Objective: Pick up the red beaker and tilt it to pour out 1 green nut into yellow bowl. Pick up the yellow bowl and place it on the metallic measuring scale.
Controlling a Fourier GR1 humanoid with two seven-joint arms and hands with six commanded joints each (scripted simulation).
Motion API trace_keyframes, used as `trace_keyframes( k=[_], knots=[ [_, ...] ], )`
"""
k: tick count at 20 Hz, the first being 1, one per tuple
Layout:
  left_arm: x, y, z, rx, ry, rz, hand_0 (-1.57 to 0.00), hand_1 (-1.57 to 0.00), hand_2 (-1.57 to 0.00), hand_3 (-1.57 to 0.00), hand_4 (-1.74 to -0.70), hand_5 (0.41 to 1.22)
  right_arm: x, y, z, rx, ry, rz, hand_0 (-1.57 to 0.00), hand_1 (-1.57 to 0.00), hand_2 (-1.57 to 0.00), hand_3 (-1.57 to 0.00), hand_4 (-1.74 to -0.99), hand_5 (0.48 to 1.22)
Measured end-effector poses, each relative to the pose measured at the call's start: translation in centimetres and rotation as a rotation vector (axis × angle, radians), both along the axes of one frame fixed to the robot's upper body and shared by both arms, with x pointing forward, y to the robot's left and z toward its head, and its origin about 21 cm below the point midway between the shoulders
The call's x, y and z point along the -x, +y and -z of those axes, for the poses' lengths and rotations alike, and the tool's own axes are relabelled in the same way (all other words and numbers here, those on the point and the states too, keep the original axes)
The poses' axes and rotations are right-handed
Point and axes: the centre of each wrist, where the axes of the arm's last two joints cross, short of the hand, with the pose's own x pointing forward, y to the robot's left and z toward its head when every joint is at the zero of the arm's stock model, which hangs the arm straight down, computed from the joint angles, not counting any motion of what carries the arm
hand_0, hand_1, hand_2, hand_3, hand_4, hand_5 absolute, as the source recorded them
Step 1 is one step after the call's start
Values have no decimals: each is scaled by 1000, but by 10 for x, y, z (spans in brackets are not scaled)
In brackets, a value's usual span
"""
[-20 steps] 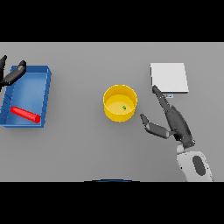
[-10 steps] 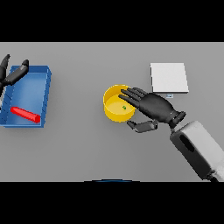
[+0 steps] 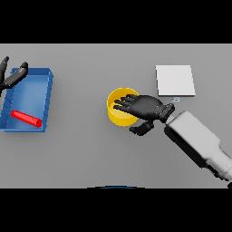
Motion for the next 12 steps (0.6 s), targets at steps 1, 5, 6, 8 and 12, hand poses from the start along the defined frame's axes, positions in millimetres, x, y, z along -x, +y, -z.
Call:
trace_keyframes(
  k=[1, 5, 6, 8, 12],
  knots=[
    [2, 0, 2, 6, 1, 3, 1, 1, 1, 1, -724, 687, -1, 4, 5, 23, 5, -1, 1, 1, 1, 1, -1239, 705],
    [4, 3, 5, 6, 4, -3, 1, 1, 1, 1, -721, 682, -11, 11, 8, 108, 8, -15, 1, 1, 1, 1, -1270, 727],
    [4, 4, 4, 5, 4, -4, 1, 1, 1, 1, -717, 684, -11, 13, 11, 126, 21, -21, 1, 1, 1, 1, -1275, 735],
    [5, 4, 7, 13, -2, 8, 1, 1, 1, 1, -717, 688, -15, 18, 10, 138, 37, -27, 1, 1, 1, 1, -1290, 746],
    [6, 6, 0, 13, -16, 0, 1, 1, 1, 1, -713, 686, -17, 21, 11, 139, 68, 13, -3, -16, -19, -43, -1336, 810]
  ],
)
